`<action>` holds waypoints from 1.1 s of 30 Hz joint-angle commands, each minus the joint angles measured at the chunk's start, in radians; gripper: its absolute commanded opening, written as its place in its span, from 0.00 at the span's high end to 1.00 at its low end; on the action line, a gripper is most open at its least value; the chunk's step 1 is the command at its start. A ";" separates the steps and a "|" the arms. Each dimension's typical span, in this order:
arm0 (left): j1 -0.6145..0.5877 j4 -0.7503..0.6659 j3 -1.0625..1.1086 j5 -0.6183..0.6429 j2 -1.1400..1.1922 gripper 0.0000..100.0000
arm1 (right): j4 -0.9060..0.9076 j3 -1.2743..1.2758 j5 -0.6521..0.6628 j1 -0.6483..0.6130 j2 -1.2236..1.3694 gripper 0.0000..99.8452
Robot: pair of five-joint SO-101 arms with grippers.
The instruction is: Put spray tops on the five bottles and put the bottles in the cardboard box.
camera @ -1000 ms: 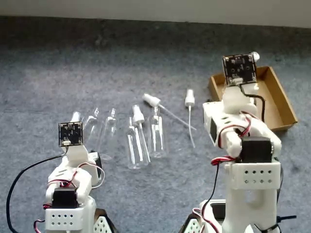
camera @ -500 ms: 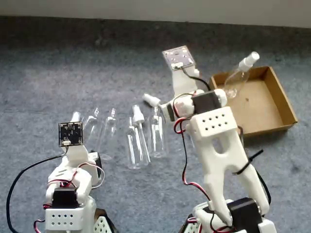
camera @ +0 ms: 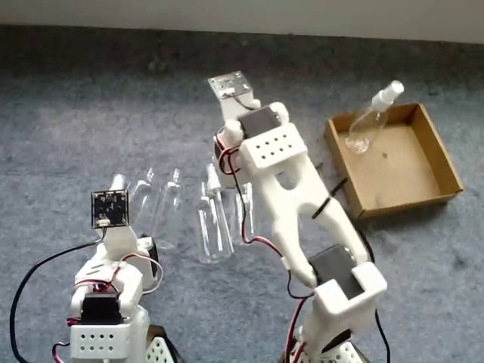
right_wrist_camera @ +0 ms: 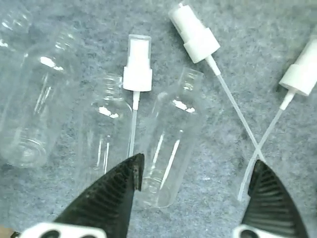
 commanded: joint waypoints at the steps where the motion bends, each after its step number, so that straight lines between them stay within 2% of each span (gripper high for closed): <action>1: -0.012 -0.014 0.021 -0.009 -0.005 0.99 | 0.051 -0.148 -0.114 -0.051 0.044 0.71; 4: -0.012 -0.014 0.021 -0.009 -0.005 0.99 | 0.064 -0.211 -0.181 -0.056 0.114 0.71; 13: -0.012 -0.014 0.021 -0.009 -0.005 0.99 | 0.053 -0.248 -0.247 -0.050 0.294 0.71; 26: -0.012 -0.014 0.021 -0.009 -0.005 0.99 | -0.004 -0.248 -0.239 0.054 0.400 0.71; 33: -0.012 -0.014 0.021 -0.009 -0.005 0.99 | -0.018 -0.248 -0.238 0.051 0.456 0.71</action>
